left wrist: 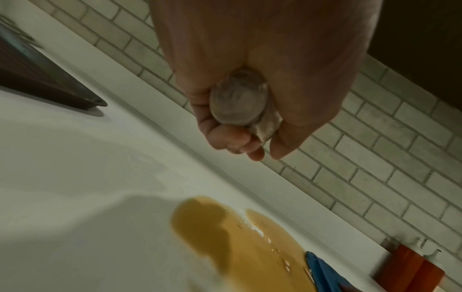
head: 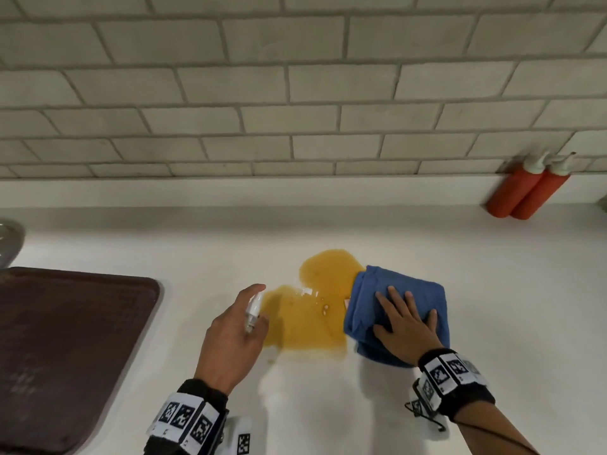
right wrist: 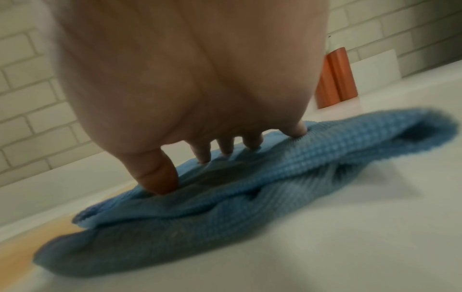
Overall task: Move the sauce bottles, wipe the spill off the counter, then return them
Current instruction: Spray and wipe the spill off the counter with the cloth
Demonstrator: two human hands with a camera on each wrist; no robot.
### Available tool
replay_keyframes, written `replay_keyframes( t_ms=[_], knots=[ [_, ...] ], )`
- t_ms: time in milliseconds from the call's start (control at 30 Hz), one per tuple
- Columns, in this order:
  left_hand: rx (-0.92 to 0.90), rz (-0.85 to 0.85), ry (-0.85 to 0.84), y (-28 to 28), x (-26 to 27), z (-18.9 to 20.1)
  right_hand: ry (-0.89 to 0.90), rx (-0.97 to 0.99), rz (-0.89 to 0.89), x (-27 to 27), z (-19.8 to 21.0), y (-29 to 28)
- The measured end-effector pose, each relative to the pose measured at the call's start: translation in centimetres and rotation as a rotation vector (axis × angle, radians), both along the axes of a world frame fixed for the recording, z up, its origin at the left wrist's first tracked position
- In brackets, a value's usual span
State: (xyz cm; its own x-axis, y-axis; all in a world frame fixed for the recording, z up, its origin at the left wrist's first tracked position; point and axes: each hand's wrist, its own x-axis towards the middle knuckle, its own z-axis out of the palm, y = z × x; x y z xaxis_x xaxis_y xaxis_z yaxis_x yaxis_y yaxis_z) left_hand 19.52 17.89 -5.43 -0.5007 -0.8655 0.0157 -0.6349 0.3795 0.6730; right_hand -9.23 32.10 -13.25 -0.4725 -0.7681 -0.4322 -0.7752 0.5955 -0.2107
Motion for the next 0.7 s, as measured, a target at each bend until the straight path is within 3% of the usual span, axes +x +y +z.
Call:
replay_keyframes(
  t_ms=[167,400,533,700],
  knots=[
    [0.008,0.022,0.005,-0.5,0.3,-0.2,0.068,0.073,0.076,-1.0,0.3,-5.9],
    [0.029,0.042,0.027,-2.3,-0.1,-0.1,0.114,0.055,0.152,1.9,-0.1,-12.8],
    [0.035,0.058,0.039,-3.4,-0.5,-0.1,0.147,0.051,0.197,3.2,-0.5,-12.7],
    [0.052,0.051,0.047,-4.3,-0.7,-0.6,0.098,-0.009,0.278,6.3,-1.2,-8.1]
  ],
)
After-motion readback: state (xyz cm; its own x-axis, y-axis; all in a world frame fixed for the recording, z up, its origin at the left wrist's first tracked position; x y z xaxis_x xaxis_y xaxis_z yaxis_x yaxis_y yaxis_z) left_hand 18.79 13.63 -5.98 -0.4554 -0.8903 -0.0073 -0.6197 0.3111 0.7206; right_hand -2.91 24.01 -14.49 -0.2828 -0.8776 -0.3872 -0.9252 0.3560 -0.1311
